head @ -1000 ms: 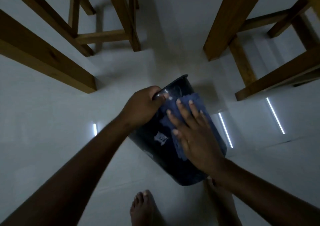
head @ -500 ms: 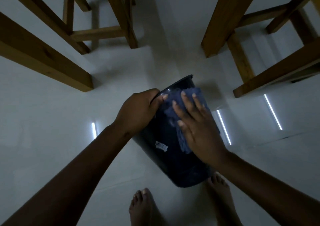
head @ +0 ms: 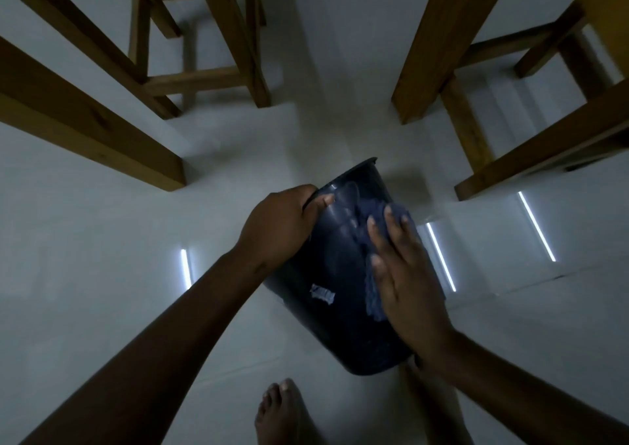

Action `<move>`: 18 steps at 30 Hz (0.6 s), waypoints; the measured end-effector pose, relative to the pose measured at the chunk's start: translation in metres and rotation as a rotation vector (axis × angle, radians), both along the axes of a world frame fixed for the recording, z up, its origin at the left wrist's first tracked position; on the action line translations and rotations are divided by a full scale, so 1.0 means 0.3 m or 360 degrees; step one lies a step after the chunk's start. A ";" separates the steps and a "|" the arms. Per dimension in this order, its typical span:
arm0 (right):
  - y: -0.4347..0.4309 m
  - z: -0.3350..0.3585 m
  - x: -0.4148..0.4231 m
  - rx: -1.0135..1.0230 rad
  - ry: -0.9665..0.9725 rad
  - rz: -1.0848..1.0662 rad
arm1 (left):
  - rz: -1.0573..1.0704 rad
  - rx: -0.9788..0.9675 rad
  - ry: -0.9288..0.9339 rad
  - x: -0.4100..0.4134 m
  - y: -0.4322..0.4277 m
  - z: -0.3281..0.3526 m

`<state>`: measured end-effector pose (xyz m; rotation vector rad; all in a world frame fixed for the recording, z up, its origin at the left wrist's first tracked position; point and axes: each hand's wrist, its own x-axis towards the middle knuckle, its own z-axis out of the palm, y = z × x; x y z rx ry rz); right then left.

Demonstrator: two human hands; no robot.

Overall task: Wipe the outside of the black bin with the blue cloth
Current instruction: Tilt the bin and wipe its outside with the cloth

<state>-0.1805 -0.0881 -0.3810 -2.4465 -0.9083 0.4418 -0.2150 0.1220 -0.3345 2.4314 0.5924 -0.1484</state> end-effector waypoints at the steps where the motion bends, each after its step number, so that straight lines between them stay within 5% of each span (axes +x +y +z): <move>1: -0.010 -0.001 -0.037 -0.0058 -0.0085 0.0085 | 0.0011 0.0000 0.0003 -0.003 0.002 -0.003; 5: 0.017 0.000 -0.062 -0.0085 -0.0319 0.0479 | 0.0034 0.0012 -0.0044 -0.008 0.004 -0.014; 10: -0.001 0.001 0.018 0.0061 0.0069 -0.0051 | 0.0026 -0.0005 -0.0026 0.008 -0.005 0.001; 15: -0.002 0.011 -0.084 -0.0148 -0.0236 0.0396 | 0.0034 -0.0026 -0.0043 -0.013 0.003 -0.005; 18: 0.040 0.020 -0.020 -0.0029 -0.0145 0.0317 | -0.0073 -0.0161 -0.0085 -0.037 0.024 -0.002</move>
